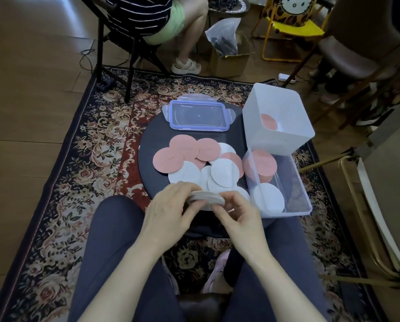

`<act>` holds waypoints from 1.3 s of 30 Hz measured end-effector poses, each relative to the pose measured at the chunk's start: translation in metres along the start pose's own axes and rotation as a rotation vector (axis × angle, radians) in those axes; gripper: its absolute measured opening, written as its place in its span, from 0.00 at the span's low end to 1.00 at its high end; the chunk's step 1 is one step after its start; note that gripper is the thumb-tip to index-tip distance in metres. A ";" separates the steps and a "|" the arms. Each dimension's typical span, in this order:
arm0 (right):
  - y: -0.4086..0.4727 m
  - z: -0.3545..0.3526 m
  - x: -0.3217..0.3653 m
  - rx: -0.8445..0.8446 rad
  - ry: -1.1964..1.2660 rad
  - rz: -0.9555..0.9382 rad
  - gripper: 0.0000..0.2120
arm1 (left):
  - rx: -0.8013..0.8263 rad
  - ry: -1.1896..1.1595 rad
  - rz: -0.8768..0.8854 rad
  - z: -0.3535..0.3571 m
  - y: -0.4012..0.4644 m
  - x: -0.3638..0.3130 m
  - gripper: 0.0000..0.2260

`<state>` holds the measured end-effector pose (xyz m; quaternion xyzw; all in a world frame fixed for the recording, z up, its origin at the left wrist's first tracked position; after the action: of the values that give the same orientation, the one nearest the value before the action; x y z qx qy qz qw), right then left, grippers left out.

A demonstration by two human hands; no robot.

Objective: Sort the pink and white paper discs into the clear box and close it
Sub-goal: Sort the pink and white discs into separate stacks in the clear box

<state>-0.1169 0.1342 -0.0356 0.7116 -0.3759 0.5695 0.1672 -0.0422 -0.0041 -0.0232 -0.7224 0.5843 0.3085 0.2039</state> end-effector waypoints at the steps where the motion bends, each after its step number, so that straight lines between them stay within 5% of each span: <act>1: -0.001 -0.001 -0.001 -0.001 0.001 0.003 0.09 | 0.027 -0.098 -0.031 0.002 -0.002 0.006 0.12; 6: -0.002 -0.005 0.001 -0.047 0.020 -0.013 0.10 | 0.045 -0.281 -0.068 0.009 -0.005 0.016 0.09; 17: -0.005 0.010 -0.007 0.042 -0.181 0.001 0.23 | 0.072 -0.069 0.002 0.022 -0.005 -0.002 0.04; 23: -0.010 0.009 -0.005 0.056 -0.341 -0.024 0.25 | 0.047 0.030 -0.016 0.025 -0.006 -0.006 0.10; 26: -0.015 0.008 0.001 0.027 -0.342 -0.096 0.24 | -0.006 -0.090 -0.105 0.023 -0.006 -0.004 0.02; 32: -0.024 -0.038 0.006 -0.183 0.144 -0.093 0.12 | 0.096 -0.602 -0.214 0.033 0.004 -0.024 0.09; 35: -0.028 -0.075 0.012 -0.238 0.160 -0.097 0.10 | 0.151 -0.585 -0.156 0.043 0.012 -0.043 0.09; 39: -0.028 -0.141 0.018 -0.341 0.084 -0.029 0.07 | 0.084 -0.273 0.065 0.053 0.022 -0.063 0.20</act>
<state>-0.1919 0.2402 0.0286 0.6539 -0.4495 0.5243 0.3092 -0.0823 0.0706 -0.0169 -0.6453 0.5867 0.3855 0.3012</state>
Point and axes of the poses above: each hand's wrist, its own y-axis towards the middle knuckle, its own z-axis out of the palm, x = y × z, the point moved 8 cm from there along y, towards the middle knuckle, and after that the axes turned 12 degrees about x, right-handed, at the moved point
